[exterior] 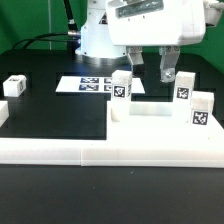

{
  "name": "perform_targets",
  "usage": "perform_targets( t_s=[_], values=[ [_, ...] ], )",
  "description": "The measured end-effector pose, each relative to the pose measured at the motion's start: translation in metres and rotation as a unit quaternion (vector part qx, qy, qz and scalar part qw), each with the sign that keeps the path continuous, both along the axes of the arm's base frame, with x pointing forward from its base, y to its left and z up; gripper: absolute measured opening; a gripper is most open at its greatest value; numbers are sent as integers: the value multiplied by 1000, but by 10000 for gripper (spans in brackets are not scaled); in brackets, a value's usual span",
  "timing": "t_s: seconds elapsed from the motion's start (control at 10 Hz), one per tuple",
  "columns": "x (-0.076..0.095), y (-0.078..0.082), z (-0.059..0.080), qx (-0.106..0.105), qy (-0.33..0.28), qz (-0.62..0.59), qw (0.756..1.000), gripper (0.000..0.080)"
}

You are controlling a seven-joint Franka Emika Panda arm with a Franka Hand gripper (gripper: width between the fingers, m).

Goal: Assemble square table

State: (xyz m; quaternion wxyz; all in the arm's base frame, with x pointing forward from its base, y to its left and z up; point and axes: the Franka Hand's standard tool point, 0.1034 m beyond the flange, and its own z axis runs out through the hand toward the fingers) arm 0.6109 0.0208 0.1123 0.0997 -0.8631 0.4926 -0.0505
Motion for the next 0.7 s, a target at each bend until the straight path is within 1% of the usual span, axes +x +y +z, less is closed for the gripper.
perform_targets(
  t_s=[0.1,0.2,0.3,0.4,0.5,0.7],
  values=[
    [-19,-30,-5,-11,4,60,998,649],
    [-31,-56,-9,-15,12,87,996,649],
    [-35,-79,-7,-28,12,135,990,649],
    [-38,-96,-8,-44,1,166,985,649],
    [-38,-100,-10,-63,-11,188,980,649],
    [-39,-100,-10,-75,-14,250,965,649]
  ],
)
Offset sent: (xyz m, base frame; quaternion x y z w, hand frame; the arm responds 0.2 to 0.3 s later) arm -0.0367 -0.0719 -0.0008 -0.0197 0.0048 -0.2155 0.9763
